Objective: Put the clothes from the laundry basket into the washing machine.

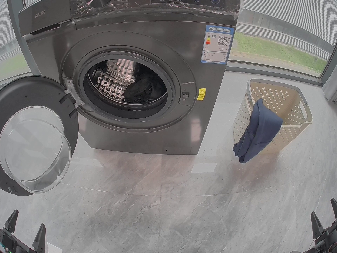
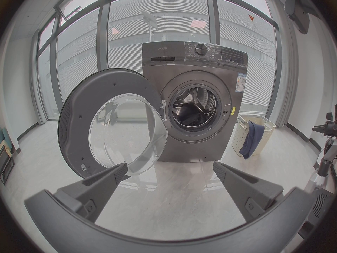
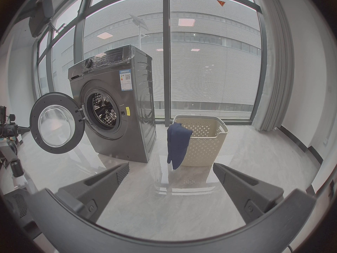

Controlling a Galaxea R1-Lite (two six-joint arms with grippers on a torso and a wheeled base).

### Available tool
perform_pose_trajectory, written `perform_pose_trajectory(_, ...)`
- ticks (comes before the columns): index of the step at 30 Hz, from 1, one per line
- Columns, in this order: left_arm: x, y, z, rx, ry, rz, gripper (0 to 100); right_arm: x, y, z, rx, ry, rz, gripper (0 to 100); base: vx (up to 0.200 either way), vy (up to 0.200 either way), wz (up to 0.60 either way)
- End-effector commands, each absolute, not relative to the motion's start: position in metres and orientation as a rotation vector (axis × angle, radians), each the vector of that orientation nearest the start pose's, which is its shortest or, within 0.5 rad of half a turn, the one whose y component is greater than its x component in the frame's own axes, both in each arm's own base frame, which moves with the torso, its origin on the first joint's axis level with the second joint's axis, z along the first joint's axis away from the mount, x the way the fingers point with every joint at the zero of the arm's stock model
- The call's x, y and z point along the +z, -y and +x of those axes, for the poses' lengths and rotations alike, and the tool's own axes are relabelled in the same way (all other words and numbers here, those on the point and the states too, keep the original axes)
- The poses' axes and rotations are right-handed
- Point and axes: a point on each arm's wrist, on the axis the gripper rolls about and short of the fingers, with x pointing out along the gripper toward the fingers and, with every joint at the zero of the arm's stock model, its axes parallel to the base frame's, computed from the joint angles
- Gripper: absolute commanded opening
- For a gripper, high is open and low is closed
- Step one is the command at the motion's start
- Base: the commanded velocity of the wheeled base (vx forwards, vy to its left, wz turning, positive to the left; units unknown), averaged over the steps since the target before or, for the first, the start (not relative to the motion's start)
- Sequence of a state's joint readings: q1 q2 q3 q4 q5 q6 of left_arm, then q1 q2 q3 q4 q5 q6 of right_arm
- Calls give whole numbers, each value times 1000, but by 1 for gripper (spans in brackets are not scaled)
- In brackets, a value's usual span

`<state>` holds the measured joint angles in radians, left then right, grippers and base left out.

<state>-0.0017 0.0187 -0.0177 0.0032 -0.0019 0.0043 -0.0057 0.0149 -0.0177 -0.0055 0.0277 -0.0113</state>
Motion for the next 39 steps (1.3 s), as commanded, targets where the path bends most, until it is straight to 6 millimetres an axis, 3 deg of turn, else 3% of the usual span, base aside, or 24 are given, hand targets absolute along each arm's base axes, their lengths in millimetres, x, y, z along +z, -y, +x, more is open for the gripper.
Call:
perform_pose_trajectory(1, 76, 0, -23, -5, -3, 5, 100, 76, -1, -22, 25, -3, -14, 100, 0, -200, 0)
perform_pose_trajectory(6, 76, 0, -23, -5, -3, 5, 100, 76, -1, -22, 21, -1, -12, 100, 0, -200, 0)
perform_pose_trajectory(15, 76, 0, -23, -5, -3, 6, 100, 76, -1, -22, 17, -1, -6, 100, 0, 0, -400)
perform_pose_trajectory(39, 76, 0, -23, -5, -3, 5, 100, 76, -1, -22, 17, -1, -8, 100, 0, -200, 0)
